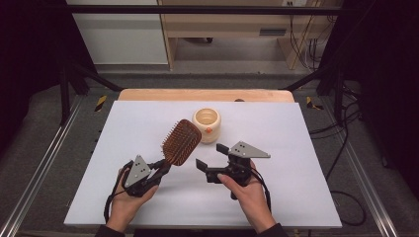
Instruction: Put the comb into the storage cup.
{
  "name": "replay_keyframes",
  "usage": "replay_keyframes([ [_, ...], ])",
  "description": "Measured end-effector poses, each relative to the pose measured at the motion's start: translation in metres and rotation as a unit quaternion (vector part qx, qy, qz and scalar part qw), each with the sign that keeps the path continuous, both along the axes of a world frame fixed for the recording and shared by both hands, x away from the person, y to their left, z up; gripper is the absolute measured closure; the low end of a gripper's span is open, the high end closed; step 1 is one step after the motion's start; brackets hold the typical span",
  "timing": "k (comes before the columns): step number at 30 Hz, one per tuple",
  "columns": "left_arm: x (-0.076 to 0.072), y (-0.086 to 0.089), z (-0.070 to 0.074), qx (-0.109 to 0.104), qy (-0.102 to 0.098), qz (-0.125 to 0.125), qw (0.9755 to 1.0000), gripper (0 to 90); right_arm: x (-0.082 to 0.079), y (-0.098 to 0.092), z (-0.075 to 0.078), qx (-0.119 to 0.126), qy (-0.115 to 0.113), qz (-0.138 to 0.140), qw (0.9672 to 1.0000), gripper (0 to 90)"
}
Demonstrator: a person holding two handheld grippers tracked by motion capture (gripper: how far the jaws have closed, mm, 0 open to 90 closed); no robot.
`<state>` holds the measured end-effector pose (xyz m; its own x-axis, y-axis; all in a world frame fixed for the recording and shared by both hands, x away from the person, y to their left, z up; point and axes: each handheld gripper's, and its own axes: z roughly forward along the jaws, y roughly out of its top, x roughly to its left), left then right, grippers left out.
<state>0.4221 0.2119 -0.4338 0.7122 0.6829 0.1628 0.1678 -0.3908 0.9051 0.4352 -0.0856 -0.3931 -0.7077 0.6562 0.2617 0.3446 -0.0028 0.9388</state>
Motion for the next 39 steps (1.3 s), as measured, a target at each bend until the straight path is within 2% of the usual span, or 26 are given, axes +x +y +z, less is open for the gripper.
replay_keyframes([
  [26, -0.004, -0.004, 0.001, 0.003, -0.009, -0.007, 0.9999, 72.6, 0.007, 0.027, 0.015, -0.008, 0.004, 0.010, 0.9999, 8.2],
  [39, -0.005, -0.004, 0.002, 0.004, -0.015, -0.008, 0.9998, 72.7, 0.009, 0.032, 0.017, 0.004, 0.007, 0.012, 0.9999, 8.5],
])
